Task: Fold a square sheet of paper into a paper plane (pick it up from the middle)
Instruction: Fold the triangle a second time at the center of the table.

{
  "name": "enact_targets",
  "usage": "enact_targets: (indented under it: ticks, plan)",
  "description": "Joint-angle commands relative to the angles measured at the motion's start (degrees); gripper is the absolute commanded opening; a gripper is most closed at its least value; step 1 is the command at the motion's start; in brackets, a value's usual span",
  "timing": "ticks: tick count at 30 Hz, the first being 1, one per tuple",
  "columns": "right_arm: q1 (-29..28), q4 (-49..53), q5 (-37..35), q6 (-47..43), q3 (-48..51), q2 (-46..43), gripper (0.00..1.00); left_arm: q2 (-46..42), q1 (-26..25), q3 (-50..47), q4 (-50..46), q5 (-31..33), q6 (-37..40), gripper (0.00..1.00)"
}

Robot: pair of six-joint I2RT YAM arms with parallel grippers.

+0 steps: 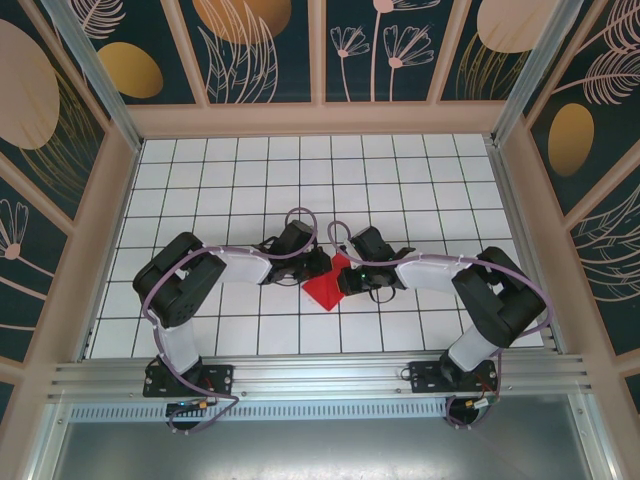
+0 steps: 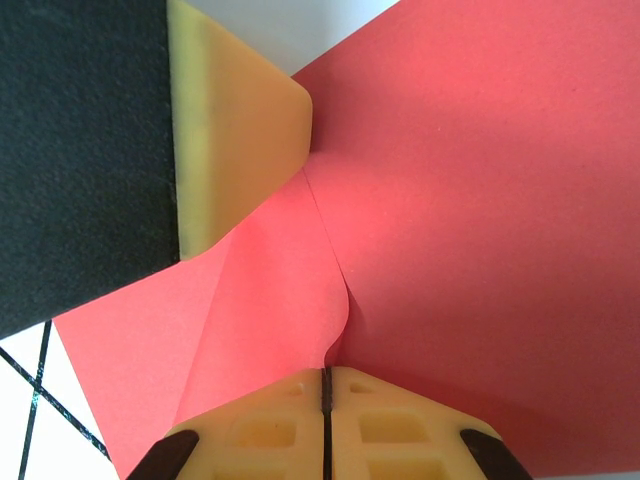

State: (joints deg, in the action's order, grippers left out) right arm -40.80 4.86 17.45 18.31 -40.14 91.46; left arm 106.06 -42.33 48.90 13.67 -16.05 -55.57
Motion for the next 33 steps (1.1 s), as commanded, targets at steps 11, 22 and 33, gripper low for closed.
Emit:
enact_targets:
  ticks: [11,22,33]
  plan:
    - [0.34,2.43,-1.97,0.25,0.29,2.73,0.09,-7.49,1.35,-3.14,-0.29,-5.70,-0.23,0.05]
    - [0.40,2.71,-2.07,0.18,-0.20,3.02,0.10,-6.13,0.01,-6.55,4.30,-10.65,-3.13,0.04]
    - [0.33,2.46,-1.98,0.33,0.03,3.24,0.10,-2.71,-1.00,-5.26,2.48,-11.54,-2.23,0.05]
